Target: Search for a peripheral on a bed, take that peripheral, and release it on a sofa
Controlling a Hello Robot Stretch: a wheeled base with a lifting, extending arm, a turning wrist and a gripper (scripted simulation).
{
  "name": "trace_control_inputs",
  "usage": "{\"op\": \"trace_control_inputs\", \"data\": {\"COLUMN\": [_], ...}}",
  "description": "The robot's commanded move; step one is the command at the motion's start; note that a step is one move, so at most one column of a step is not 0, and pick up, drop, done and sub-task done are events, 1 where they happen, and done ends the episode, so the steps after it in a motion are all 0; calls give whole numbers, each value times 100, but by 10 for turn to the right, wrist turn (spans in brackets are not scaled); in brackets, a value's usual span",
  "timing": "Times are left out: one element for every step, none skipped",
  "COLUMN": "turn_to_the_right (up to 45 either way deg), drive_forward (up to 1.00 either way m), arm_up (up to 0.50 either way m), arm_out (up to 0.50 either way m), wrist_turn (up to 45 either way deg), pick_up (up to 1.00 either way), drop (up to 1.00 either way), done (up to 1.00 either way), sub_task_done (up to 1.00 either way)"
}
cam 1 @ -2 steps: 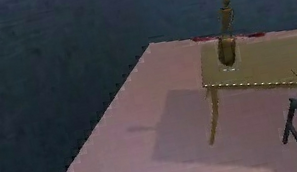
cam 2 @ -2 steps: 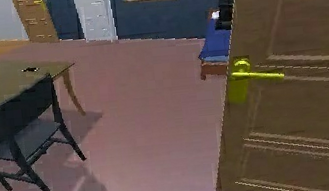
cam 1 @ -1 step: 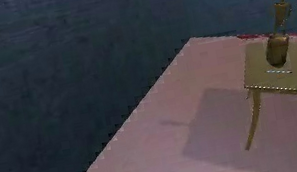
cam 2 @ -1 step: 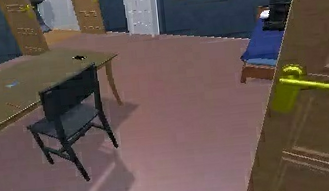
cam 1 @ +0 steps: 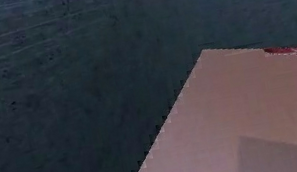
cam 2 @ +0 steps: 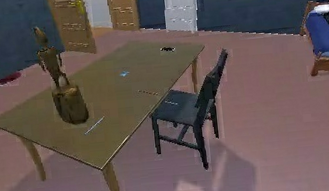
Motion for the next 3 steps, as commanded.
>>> {"op": "trace_control_inputs", "data": {"turn_to_the_right": [0,210,0], "drive_forward": [20,0,100], "arm_up": [0,0,0], "arm_out": [0,0,0], "wrist_turn": [0,0,0], "pick_up": [0,0,0], "drop": [0,0,0], "done": [0,0,0], "sub_task_done": [0,0,0]}}
